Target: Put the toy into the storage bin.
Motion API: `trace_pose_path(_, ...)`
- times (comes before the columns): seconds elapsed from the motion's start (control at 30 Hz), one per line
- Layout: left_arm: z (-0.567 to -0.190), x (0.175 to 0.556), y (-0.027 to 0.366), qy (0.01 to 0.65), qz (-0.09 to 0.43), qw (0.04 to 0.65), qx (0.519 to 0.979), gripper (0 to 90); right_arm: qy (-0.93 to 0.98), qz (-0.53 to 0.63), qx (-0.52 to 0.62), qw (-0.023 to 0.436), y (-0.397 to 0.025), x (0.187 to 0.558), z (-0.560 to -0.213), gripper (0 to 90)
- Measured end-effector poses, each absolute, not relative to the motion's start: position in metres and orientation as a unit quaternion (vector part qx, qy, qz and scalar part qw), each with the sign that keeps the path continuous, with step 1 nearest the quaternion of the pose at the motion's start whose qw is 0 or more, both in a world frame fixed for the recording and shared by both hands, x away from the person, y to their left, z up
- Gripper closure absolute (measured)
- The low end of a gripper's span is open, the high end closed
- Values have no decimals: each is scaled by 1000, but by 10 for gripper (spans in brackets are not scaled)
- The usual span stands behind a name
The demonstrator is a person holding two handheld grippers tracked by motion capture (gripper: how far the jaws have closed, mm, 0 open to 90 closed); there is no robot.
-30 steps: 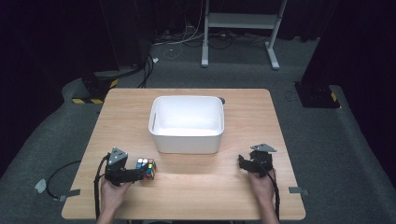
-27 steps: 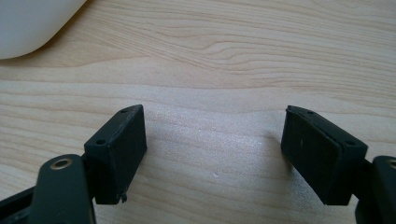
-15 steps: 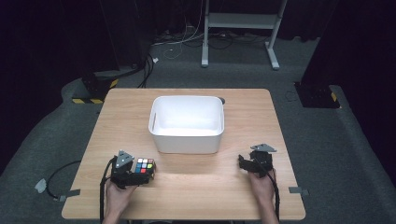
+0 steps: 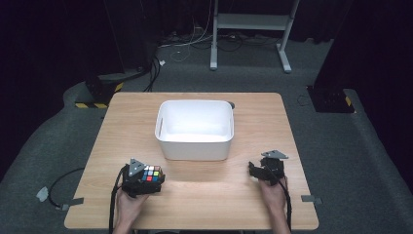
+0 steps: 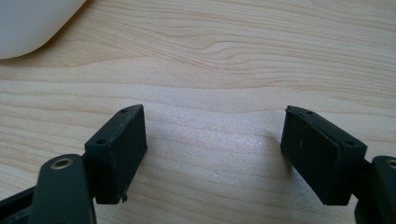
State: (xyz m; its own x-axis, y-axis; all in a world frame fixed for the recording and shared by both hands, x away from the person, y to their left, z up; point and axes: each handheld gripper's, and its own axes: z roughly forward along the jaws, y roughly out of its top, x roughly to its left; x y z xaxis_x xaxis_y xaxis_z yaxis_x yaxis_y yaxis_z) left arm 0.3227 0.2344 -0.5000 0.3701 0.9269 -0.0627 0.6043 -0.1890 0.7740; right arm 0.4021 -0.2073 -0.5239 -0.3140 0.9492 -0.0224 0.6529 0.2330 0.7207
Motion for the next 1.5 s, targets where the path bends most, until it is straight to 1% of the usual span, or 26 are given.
trace_pose_path(0.27, -506, 322, 232, 528, 224, 370, 731, 91, 748, 312, 535, 238, -207, 402, -524, 223)
trace_pose_path(0.63, -511, 326, 230, 529, 231, 356, 735, 159, 748, 312, 535, 237, -207, 402, -524, 223)
trace_pose_path(0.77, -513, 326, 229, 530, 232, 351, 736, 203, 748, 312, 535, 238, -207, 402, -524, 223)
trace_pose_path(1.03, -512, 326, 229, 527, 234, 349, 739, 224, 749, 312, 535, 238, -207, 402, -524, 223)
trace_pose_path(1.5, -511, 327, 230, 527, 236, 350, 738, 312, 749, 312, 535, 238, -207, 402, -524, 223)
